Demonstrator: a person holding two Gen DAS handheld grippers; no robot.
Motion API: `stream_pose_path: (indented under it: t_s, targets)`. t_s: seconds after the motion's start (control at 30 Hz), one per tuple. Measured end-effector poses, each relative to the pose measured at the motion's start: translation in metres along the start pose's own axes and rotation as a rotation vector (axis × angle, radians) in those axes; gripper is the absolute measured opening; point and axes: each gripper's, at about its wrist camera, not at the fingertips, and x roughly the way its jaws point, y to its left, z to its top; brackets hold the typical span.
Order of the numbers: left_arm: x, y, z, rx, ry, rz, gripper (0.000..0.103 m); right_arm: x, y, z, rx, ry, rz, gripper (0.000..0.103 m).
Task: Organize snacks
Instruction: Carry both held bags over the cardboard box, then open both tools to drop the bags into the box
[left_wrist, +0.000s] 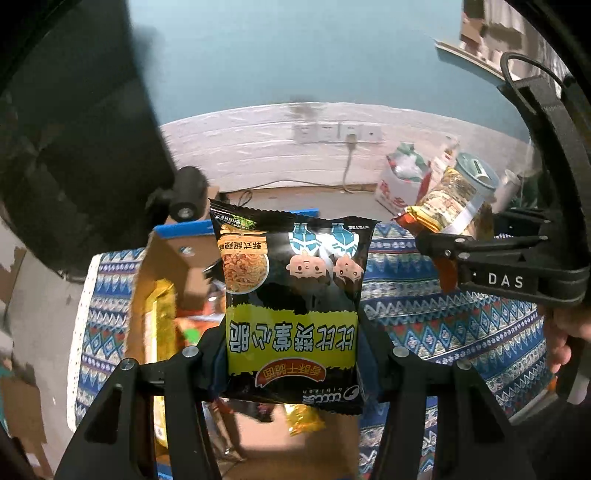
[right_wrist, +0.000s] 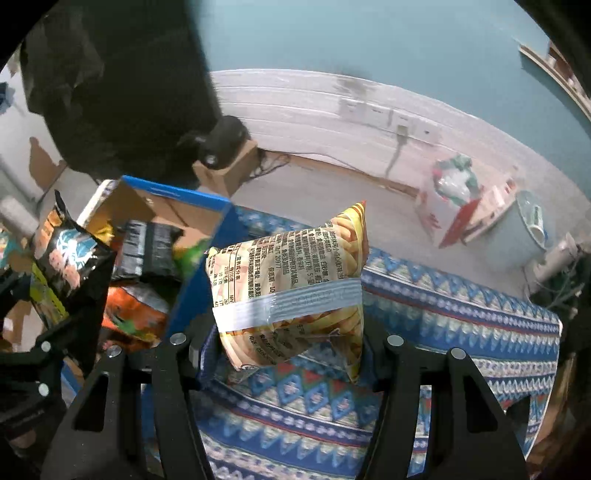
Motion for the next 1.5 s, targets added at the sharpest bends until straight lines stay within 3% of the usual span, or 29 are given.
stream_pose_path:
  t_s: [0.53, 1.03, 1.17, 1.33, 1.5]
  targets:
    - [0.004, 0.096, -0.025, -0.184, 0.039, 0.074, 0.058, 0.019, 0.091, 0.034, -0.102, 0.011, 0.11, 0.06]
    - [0.017, 0.13, -0.042, -0.292, 0.091, 0.103, 0.058, 0.044, 0.139, 0.045, -0.142, 0.06, 0.187, 0.06]
    - [0.017, 0.135, -0.043, -0.298, 0.101, 0.132, 0.059, 0.045, 0.147, 0.048, -0.143, 0.057, 0.217, 0.065]
    - [0.009, 0.133, -0.041, -0.288, 0.081, 0.17, 0.078, 0.038, 0.147, 0.05, -0.131, 0.025, 0.22, 0.076]
    - [-0.003, 0.129, -0.037, -0.279, 0.065, 0.163, 0.079, 0.021, 0.138, 0.047, -0.115, 0.0, 0.211, 0.079]
